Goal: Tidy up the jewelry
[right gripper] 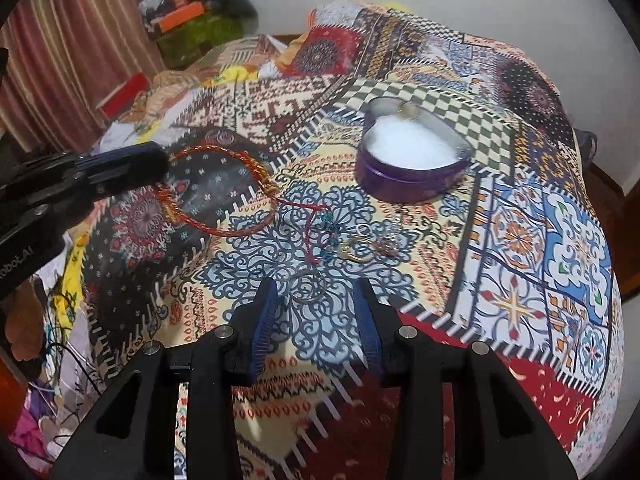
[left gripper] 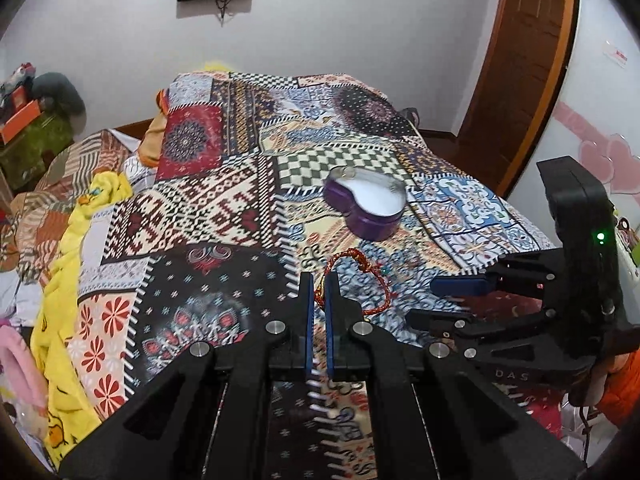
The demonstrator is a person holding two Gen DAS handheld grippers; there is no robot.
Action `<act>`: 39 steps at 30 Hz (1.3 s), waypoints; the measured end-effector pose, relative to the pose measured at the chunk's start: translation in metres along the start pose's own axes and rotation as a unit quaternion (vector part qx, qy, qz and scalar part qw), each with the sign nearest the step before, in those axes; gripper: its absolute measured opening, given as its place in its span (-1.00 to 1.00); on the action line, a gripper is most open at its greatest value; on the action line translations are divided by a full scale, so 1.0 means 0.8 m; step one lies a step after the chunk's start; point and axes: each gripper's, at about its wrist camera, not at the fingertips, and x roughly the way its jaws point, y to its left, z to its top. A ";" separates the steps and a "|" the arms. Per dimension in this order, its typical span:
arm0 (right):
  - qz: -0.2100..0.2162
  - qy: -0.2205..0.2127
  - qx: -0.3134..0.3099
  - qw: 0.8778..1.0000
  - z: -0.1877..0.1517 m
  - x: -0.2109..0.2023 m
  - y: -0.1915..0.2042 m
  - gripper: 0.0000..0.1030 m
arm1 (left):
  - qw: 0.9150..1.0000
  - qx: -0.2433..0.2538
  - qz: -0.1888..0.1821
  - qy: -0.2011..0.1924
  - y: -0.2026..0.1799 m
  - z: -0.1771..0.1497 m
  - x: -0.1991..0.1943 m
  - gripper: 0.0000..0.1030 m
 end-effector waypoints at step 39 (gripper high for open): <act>-0.038 -0.137 0.058 0.988 0.039 -0.080 -0.081 -0.61 | 0.997 0.016 -0.027 -0.065 -0.037 0.089 0.018 -0.94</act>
